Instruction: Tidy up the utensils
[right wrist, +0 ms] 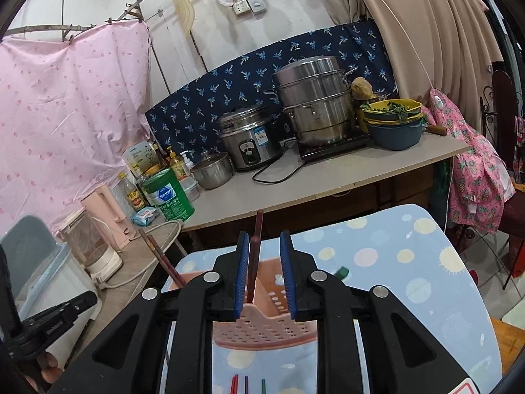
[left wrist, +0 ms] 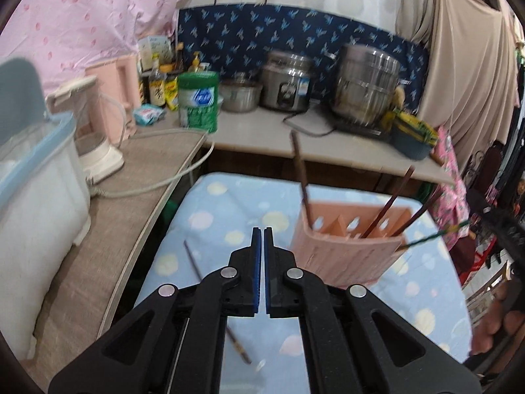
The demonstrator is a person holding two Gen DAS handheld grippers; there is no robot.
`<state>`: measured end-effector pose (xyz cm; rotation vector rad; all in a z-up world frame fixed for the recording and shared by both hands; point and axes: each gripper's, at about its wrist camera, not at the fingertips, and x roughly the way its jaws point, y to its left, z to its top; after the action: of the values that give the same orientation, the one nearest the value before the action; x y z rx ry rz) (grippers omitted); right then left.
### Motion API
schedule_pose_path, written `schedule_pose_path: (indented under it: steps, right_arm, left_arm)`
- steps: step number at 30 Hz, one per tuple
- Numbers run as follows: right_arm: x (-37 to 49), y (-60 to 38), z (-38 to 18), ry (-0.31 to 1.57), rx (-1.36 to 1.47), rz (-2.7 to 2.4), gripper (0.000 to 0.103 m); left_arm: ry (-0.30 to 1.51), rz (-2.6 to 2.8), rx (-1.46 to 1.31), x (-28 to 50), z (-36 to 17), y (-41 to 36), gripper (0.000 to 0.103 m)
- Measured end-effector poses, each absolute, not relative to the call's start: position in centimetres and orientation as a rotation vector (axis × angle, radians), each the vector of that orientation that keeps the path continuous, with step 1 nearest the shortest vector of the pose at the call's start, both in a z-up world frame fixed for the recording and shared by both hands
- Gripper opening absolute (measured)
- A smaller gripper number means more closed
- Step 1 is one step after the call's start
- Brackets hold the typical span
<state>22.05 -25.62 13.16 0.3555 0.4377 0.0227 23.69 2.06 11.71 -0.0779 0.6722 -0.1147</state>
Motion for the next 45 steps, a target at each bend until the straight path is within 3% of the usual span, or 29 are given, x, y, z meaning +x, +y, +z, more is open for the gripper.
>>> schedule_pose_path:
  steps: [6,20,27,32,45]
  right_arm:
    - [19.3,-23.0,10.1,0.525,0.319,0.09,0.02]
    - [16.2,-12.9,-0.3,0.804,0.245,0.265,0.02]
    - [17.2,-7.8,-3.6,0.887,0.18,0.33,0.02]
    - [18.8,-5.5,-5.1,0.925,0.15,0.349,0.02]
    - [21.9,-2.3,-6.4,0.957,0.068,0.349,0.016]
  left_arm:
    - [0.774,-0.057,-0.066,22.1,6.9,3.9,0.011]
    - [0.97,0.079,-0.06,17.3,-1.7,9.6,0.012]
    - [1.016,0.106,-0.067,16.2,-3.7,11.4,0.013]
    - [1.024,0.105,-0.074,16.0,-4.1,12.0,0.023]
    - [1.039,0.117,-0.096,16.8,-5.0,13.1,0.029]
